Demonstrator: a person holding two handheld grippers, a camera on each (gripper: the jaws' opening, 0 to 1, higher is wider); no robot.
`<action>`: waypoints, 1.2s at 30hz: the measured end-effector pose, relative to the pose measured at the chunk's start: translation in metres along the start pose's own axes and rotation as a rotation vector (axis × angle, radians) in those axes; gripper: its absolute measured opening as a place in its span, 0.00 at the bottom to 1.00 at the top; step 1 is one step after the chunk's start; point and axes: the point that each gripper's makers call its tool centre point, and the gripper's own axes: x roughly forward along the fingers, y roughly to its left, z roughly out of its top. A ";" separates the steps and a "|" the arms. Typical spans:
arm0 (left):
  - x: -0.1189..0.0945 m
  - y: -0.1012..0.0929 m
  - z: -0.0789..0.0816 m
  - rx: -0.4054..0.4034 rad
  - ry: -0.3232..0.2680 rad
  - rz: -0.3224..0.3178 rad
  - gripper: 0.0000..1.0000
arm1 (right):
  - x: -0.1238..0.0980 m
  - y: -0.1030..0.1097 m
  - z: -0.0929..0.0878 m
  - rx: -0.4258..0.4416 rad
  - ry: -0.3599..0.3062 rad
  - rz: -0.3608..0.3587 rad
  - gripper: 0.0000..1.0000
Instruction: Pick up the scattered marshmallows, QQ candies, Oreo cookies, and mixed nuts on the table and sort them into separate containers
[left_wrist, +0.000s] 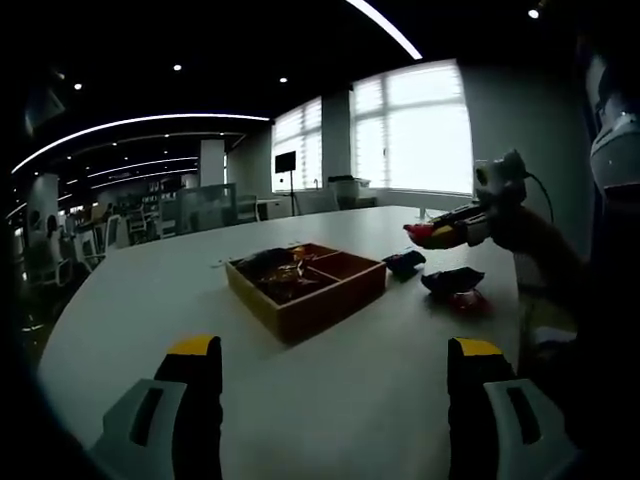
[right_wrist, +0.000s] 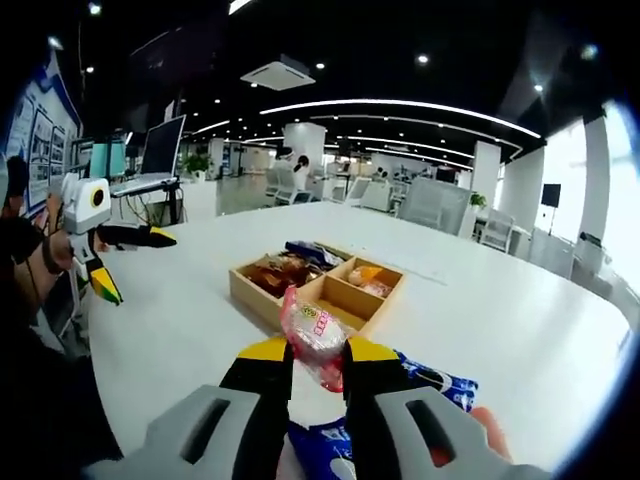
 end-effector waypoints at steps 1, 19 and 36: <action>0.000 0.000 0.000 0.001 0.000 0.000 0.97 | -0.001 -0.001 0.000 0.004 -0.001 -0.001 0.15; -0.002 -0.001 0.002 0.004 0.000 0.002 0.97 | 0.001 -0.011 0.010 -0.006 -0.013 -0.012 0.16; -0.003 0.002 0.007 0.008 -0.014 0.007 0.97 | 0.014 -0.018 0.028 -0.017 -0.048 -0.020 0.16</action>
